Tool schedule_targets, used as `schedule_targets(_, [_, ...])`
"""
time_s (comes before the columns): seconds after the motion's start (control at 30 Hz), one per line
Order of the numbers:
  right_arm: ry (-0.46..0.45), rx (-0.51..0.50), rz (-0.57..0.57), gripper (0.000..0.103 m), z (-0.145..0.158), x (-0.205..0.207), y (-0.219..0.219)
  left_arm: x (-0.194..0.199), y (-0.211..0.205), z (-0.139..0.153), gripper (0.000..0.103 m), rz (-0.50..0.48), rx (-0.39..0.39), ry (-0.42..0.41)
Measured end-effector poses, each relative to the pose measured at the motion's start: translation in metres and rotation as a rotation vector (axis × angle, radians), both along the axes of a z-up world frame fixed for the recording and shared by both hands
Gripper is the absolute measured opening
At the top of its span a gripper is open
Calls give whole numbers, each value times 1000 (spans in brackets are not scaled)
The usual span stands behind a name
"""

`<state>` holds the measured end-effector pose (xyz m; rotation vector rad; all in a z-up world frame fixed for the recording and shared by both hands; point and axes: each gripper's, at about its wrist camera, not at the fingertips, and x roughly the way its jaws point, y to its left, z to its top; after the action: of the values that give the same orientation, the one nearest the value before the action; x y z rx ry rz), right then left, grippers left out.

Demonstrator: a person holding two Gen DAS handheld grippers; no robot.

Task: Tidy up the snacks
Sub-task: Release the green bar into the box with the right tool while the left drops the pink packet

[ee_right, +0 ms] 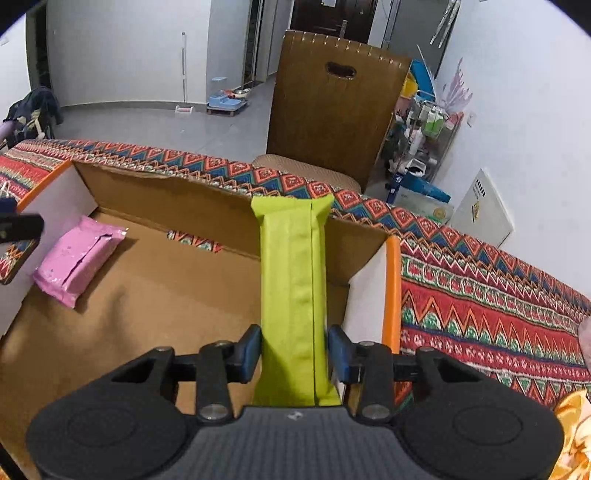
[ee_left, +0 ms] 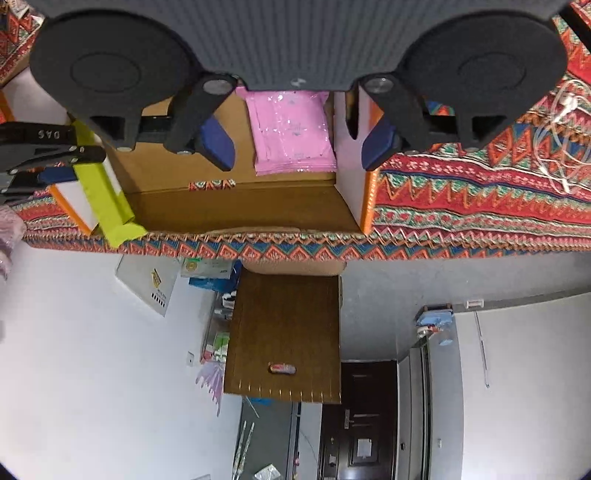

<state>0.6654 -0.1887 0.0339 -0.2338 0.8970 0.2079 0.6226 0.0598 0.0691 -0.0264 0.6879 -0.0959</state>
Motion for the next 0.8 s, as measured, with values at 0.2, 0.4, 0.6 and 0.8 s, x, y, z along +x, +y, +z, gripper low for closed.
schedule_targets(0.2, [-4,-8,-15,49,11,-13,-3,-34,3,31,82,6,11,-34])
schedule_targets(0.4, [-61,28,0,58,51,-55,-7,-81,5,61,85,16,9,-69])
schedule_targets(0.6, [-165,52,28,69,100,-123,-12,-145,3,87,90,33,8,-124])
schedule_targets(0.8, [-271,87,54,80,131,-203,-19,-221,-4,102,96,25,18,-189])
